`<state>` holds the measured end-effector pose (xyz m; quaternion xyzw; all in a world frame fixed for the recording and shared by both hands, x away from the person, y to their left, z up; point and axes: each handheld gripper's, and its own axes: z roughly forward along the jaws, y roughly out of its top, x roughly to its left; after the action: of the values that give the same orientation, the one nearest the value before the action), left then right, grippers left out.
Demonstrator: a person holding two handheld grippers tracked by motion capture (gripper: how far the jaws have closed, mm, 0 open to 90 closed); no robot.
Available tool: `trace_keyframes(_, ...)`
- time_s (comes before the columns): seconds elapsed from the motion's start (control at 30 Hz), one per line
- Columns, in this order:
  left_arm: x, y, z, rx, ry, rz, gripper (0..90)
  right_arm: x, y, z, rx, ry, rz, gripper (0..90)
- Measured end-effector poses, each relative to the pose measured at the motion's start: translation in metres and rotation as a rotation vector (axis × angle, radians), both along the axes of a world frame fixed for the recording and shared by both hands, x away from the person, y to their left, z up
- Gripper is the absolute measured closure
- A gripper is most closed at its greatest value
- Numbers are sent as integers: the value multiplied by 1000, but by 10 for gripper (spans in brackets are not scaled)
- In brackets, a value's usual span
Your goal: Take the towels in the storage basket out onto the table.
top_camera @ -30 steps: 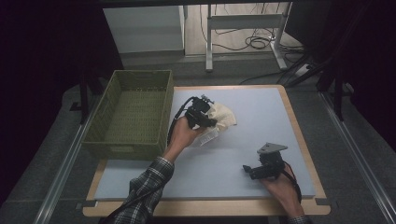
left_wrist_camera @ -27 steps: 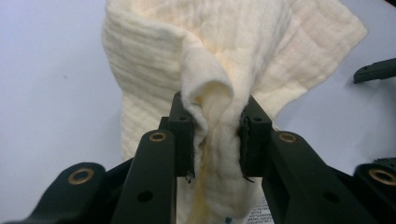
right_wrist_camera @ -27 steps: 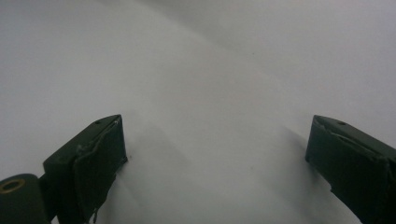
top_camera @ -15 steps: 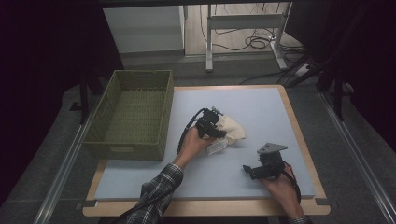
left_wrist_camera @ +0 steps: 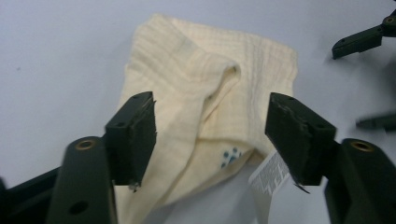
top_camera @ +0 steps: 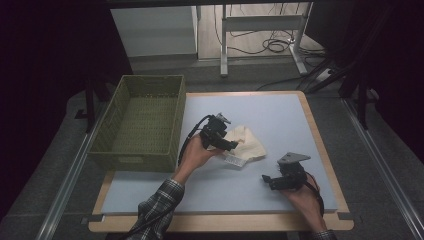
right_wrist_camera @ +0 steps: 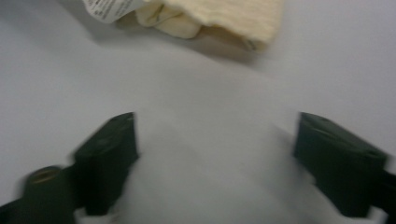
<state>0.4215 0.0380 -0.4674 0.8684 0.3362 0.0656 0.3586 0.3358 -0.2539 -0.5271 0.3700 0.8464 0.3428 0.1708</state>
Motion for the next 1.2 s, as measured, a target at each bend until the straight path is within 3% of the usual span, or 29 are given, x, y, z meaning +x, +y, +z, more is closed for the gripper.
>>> trace_keyframes(0.17,-2,11,-5,8,-17,24,490,4,-3,7,-1,21,26,482)
trace_keyframes(0.27,-2,16,-9,13,-21,35,556,7,0,16,35,13,68,593)
trace_keyframes(0.33,0,18,-14,0,-2,38,568,12,8,25,53,19,116,644)
trace_keyframes(0.5,3,17,-21,5,-7,39,512,22,24,33,49,13,178,658)
trace_keyframes(0.63,8,17,-28,20,-31,62,481,35,43,34,32,0,214,571)
trace_keyframes(0.73,13,18,-34,20,-21,86,482,46,55,28,-4,3,239,545)
trace_keyframes(0.83,17,19,-41,37,-11,97,515,53,66,16,-85,-12,264,585)
trace_keyframes(0.93,21,21,-46,12,10,102,617,54,70,9,-141,-61,248,761)
trace_keyframes(1.0,21,21,-47,-8,21,98,767,56,67,13,-101,-46,232,873)
trace_keyframes(1.13,17,20,-41,-8,-11,102,819,54,60,22,-87,-49,223,882)
trace_keyframes(1.2,16,23,-32,-38,-31,114,824,53,50,33,-49,-56,206,885)
